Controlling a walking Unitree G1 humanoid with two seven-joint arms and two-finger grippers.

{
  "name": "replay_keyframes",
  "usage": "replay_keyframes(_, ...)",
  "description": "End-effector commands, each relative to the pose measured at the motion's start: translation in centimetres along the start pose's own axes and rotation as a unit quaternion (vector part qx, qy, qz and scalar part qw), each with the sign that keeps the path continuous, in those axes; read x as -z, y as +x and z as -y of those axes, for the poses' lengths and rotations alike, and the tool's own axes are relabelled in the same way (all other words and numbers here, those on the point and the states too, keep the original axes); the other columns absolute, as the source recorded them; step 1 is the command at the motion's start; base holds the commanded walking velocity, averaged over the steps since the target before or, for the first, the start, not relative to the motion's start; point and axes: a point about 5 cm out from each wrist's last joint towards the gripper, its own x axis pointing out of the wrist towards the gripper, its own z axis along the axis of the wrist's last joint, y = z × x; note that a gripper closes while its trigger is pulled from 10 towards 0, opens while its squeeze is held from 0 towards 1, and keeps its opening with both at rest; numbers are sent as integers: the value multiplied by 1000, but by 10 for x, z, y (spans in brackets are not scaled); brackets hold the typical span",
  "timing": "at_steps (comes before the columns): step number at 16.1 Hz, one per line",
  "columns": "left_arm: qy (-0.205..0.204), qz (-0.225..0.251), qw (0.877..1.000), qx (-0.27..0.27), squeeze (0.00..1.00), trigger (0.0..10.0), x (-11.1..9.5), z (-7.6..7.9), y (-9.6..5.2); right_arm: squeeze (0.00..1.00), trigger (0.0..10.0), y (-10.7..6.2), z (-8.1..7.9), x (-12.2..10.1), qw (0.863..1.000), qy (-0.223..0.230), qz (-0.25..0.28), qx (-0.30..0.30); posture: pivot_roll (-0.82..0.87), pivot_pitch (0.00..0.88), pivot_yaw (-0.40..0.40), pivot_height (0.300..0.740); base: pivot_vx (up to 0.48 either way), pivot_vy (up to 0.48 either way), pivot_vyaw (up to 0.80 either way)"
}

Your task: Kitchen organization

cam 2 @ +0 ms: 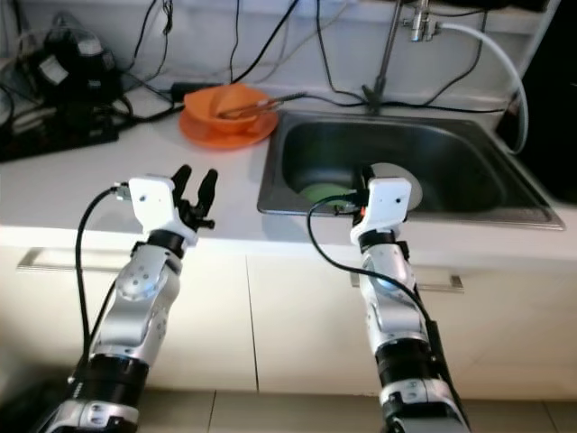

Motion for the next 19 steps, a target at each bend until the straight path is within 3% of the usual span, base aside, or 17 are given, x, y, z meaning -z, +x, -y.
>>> replay_keyframes(1,7,-4,1000,-1,0,10000,0,1,2,0,10000,1,4,0,1000,1,-5,8,109,26,-7,740,0,0,0)
replay_keyframes(16,-6,3,1000,-30,0,10000,-5,0,7,0,10000,3,7,4,1000,1,-18,15,112,32,0,740,0,0,0)
replay_keyframes(19,2,-2,999,-36,0,10000,-4,-4,7,0,10000,3,8,5,1000,-6,-20,13,112,34,1,740,402,0,0)
